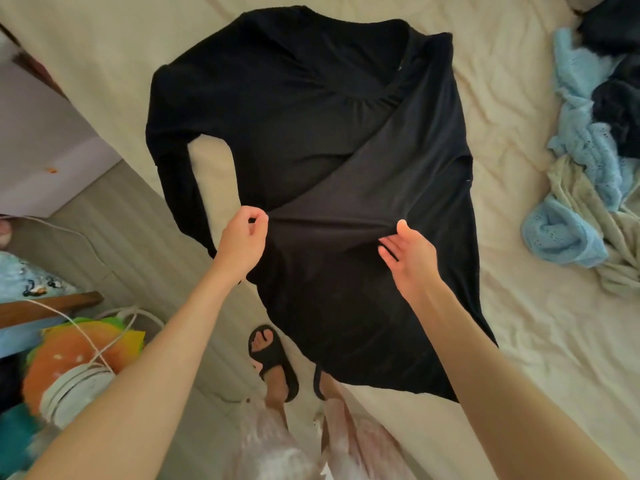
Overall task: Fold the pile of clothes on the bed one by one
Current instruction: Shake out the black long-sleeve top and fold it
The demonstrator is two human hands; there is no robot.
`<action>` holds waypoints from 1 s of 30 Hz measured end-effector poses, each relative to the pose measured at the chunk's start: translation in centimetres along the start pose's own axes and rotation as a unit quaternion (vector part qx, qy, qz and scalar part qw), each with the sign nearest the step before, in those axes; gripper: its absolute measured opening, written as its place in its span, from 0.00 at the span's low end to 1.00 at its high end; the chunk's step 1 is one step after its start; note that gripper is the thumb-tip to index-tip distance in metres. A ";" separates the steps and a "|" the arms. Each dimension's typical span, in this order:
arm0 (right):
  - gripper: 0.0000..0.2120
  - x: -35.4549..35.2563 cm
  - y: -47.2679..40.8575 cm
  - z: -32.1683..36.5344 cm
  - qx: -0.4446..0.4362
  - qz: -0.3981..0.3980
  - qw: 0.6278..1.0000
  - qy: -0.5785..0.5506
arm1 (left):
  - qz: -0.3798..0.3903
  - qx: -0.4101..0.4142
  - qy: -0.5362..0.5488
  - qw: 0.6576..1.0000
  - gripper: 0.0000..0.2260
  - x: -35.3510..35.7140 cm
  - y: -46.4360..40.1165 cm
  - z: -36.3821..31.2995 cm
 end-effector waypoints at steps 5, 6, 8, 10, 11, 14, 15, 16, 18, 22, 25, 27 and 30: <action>0.21 1.3 1.3 -1.0 0.025 0.006 0.992 -0.122 | 0.048 0.005 0.017 0.999 0.09 -0.6 -0.9 0.0; 0.22 1.7 1.5 -1.5 0.029 0.015 0.991 -0.130 | 0.061 -0.007 0.029 0.998 0.09 -0.6 -0.8 0.3; 0.21 2.5 1.7 -2.8 0.044 0.039 0.993 -0.103 | 0.123 -0.032 0.047 0.991 0.11 -0.2 -0.2 1.4; 0.20 3.2 1.9 -4.5 0.067 0.068 0.995 -0.029 | 0.202 -0.052 0.035 0.977 0.13 0.1 0.8 2.7; 0.17 3.5 2.0 -5.3 0.076 0.076 0.994 0.015 | 0.236 -0.059 0.028 0.970 0.12 0.2 1.4 3.3; 0.06 4.1 2.7 -7.4 0.078 0.062 0.988 0.118 | 0.296 -0.086 0.061 0.949 0.05 -0.6 3.1 5.3; 0.06 3.9 2.9 -8.2 0.074 0.063 0.986 0.137 | 0.295 -0.096 0.086 0.947 0.04 -1.1 3.6 6.0; 0.06 3.8 3.2 -9.0 0.068 0.073 0.983 0.157 | 0.287 -0.104 0.109 0.946 0.04 -1.6 4.1 6.7; 0.06 3.4 3.9 -10.8 0.061 0.098 0.972 0.207 | 0.270 -0.126 0.149 0.943 0.05 -2.3 5.2 8.2; 0.03 2.8 5.0 -13.5 0.036 0.082 0.960 0.265 | 0.256 -0.180 0.196 0.929 0.08 -2.1 7.5 10.9; 0.04 2.4 5.3 -14.6 0.022 0.053 0.950 0.307 | 0.220 -0.223 0.176 0.933 0.09 -1.0 8.3 12.8; 0.03 1.9 5.4 -15.4 0.035 0.050 0.937 0.345 | 0.201 -0.249 0.138 0.937 0.09 0.0 8.5 14.0; 0.08 1.2 5.3 -15.6 0.012 0.013 0.902 0.432 | 0.197 -0.252 0.072 0.945 0.11 0.7 8.0 14.9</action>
Point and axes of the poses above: each hand's wrist, its own y-axis away from the middle knuckle, its own x-axis out of the palm, z = x × y, the point moved 3 cm from there along -y, towards the middle knuckle, and after that the axes turned 2 degrees about x, right-handed, at the moved point
